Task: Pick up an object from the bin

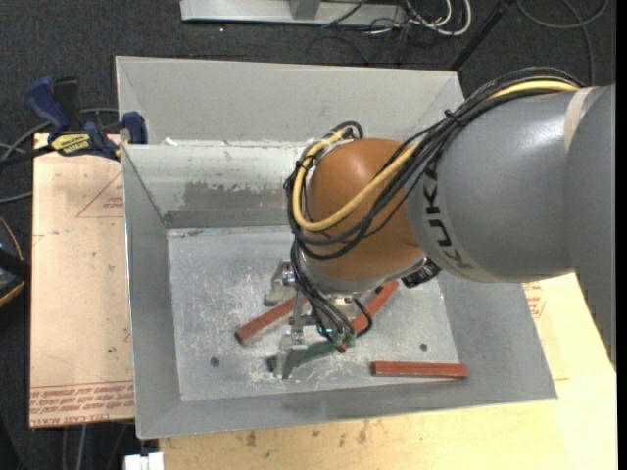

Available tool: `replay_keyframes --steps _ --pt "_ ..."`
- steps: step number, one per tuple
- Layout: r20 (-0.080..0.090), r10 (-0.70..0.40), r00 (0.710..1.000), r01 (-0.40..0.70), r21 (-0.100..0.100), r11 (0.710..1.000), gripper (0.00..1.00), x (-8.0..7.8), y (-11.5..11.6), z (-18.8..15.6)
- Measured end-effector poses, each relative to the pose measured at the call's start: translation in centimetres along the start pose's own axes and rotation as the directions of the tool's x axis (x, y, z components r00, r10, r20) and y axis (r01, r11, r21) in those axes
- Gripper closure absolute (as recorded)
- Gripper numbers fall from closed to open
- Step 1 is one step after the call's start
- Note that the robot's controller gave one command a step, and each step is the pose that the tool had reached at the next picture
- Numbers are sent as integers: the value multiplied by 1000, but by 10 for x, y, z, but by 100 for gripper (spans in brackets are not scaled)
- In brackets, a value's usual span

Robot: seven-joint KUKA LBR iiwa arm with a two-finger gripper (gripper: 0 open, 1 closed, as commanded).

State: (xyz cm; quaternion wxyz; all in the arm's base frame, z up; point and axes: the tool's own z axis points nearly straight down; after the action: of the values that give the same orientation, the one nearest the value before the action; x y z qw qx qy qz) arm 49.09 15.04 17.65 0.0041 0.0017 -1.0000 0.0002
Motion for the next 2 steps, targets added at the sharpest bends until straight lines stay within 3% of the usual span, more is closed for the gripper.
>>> replay_keyframes --steps 1,2 --pt "8 3 1000 -3 -1 1000 0 -2 -1 -4" --pt "20 186 982 -186 -12 983 100 -61 16 90"
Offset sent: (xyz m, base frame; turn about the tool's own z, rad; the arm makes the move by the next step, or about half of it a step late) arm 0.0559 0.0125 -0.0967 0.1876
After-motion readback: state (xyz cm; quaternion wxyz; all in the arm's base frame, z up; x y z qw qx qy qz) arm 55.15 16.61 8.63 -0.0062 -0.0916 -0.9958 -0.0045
